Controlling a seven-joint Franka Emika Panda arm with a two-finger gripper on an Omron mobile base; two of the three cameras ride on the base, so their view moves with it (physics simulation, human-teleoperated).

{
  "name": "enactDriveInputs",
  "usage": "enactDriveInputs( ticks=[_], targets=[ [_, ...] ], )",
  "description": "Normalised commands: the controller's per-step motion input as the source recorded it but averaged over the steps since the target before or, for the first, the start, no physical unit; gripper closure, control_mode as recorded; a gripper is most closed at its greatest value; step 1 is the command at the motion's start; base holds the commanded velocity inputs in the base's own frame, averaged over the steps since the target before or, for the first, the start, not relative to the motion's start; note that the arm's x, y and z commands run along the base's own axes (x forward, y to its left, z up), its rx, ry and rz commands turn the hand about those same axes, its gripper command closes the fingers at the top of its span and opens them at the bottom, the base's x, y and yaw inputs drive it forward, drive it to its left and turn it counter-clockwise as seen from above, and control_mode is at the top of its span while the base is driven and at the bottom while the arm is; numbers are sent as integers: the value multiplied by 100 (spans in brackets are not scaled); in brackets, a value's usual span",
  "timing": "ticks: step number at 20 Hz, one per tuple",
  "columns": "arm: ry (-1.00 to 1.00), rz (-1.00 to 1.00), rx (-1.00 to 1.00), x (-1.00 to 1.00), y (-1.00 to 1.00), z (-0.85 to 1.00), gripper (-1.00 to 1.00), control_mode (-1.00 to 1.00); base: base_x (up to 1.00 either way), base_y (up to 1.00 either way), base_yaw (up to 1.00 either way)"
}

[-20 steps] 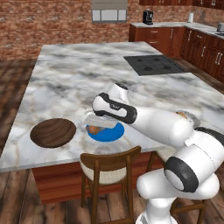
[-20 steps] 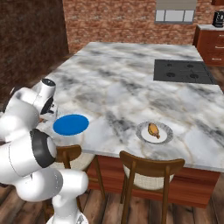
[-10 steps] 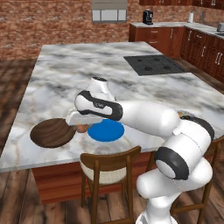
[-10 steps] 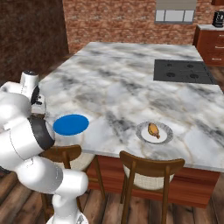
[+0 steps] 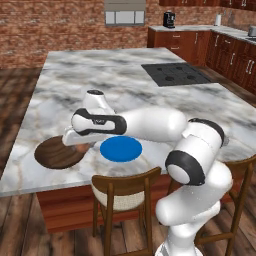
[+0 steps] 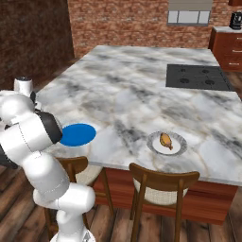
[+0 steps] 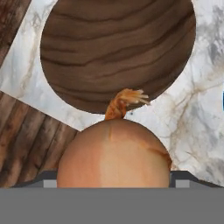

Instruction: Pick the chicken drumstick and onion from their plates and place them in the bowl. Then put the bowl in the fridge.

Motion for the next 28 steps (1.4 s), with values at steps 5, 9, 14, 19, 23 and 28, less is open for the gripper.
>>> enactDriveInputs(
  ticks=[5,9,14,19,23,28],
  targets=[
    [0,-1,-2,31,28,-28,100,-100,0,0,0],
    [4,-3,-6,44,27,-24,100,-100,0,0,0],
    [2,-2,-10,33,25,-29,100,-100,0,0,0],
    [3,0,-8,36,21,-25,100,-100,0,0,0],
    [2,0,-6,19,21,-19,100,-100,0,0,0],
    [0,0,-3,0,13,-18,100,-100,0,0,0]
  ],
)
